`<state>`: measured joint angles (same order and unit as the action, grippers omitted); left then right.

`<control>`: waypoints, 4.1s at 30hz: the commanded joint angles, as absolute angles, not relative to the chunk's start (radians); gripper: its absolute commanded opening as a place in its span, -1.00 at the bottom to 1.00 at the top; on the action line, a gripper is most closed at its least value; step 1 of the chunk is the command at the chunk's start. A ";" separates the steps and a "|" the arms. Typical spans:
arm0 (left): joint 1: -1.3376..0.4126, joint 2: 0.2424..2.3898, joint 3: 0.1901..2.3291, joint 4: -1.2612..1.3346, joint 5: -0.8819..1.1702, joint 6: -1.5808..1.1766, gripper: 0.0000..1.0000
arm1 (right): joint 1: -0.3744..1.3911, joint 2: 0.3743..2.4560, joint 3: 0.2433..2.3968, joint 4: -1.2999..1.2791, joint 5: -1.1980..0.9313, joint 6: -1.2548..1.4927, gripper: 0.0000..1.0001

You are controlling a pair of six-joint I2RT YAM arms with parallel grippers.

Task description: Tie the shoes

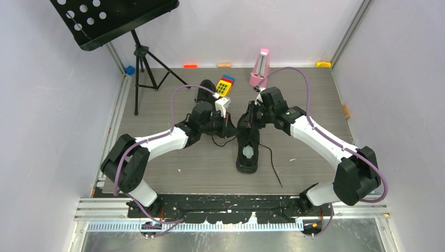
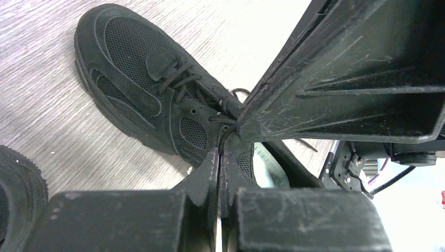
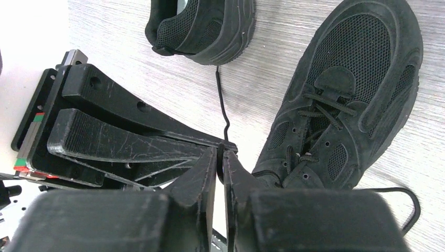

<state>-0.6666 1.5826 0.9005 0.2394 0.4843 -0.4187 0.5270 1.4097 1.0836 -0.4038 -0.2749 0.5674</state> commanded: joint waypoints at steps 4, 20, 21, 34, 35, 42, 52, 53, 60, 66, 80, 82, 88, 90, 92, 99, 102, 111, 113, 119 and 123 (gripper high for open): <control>-0.675 1.570 0.901 0.308 0.496 -0.429 -1.00 | 0.529 1.414 1.131 -0.368 -0.265 0.578 -0.88; -0.730 1.568 0.881 0.386 0.425 -0.438 0.18 | 0.529 1.422 1.135 -0.370 -0.255 0.586 -0.99; -0.742 1.572 0.883 0.389 0.396 -0.450 0.18 | 0.529 1.423 1.135 -0.369 -0.253 0.589 -0.99; -0.834 1.584 0.865 0.436 0.050 -0.514 -0.25 | 0.529 1.421 1.129 -0.365 -0.238 0.607 -1.00; -0.836 1.583 0.864 0.436 0.039 -0.515 -0.32 | 0.530 1.421 1.128 -0.364 -0.239 0.609 -1.00; -0.836 1.579 0.857 0.451 0.009 -0.495 -0.84 | 0.529 1.401 1.115 -0.360 -0.223 0.611 -1.00; -0.836 1.572 0.847 0.418 0.015 -0.450 -1.00 | 0.528 1.337 1.087 -0.389 -0.095 0.612 -1.00; -0.836 1.573 0.846 0.418 0.020 -0.448 -1.00 | 0.528 1.326 1.082 -0.387 -0.082 0.612 -1.00; -0.836 1.586 0.839 0.421 0.053 -0.433 -1.00 | 0.527 1.263 1.059 -0.381 -0.038 0.605 -1.00; -0.836 1.609 0.844 0.414 0.078 -0.430 -1.00 | 0.527 1.226 1.040 -0.352 -0.042 0.599 -1.00; -0.836 1.584 0.813 0.419 0.109 -0.328 -1.00 | 0.527 1.037 0.874 -0.441 0.255 0.946 0.17; -0.836 1.582 0.805 0.441 0.121 -0.319 -1.00 | 0.527 1.018 0.823 -0.454 0.293 1.095 0.20; -0.836 1.576 0.798 0.477 0.149 -0.293 -1.00 | 0.530 1.054 0.752 -0.576 0.317 1.503 0.21; -0.836 1.570 0.794 0.480 0.148 -0.290 -1.00 | 0.532 1.054 0.711 -0.558 0.304 1.586 0.21; -0.836 1.567 0.792 0.483 0.152 -0.290 -1.00 | 0.532 1.050 0.664 -0.516 0.297 1.654 0.21; -0.836 1.548 0.775 0.473 0.149 -0.283 -1.00 | 0.532 1.105 0.596 -0.422 0.275 1.781 0.20; -0.836 1.538 0.778 0.461 0.150 -0.270 -1.00 | 0.532 1.157 0.575 -0.370 0.249 1.819 0.16; -0.836 1.536 0.795 0.443 0.163 -0.264 -1.00 | 0.532 1.313 0.578 -0.239 0.259 1.810 -0.47; -0.836 1.525 0.812 0.394 0.151 -0.269 -1.00 | 0.532 1.317 0.598 -0.268 0.287 1.794 -0.85; -0.836 1.473 0.842 0.247 0.069 -0.229 -1.00 | 0.461 1.224 0.585 -0.331 0.387 1.695 -1.00; -0.836 1.469 0.843 0.195 0.038 -0.176 -1.00 | 0.387 1.129 0.593 -0.345 0.396 1.517 -1.00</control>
<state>-0.8413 1.5040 0.8101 0.2775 0.1017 -0.2489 0.4412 1.2217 0.5594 -0.3210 0.3035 1.6897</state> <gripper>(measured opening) 0.018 0.016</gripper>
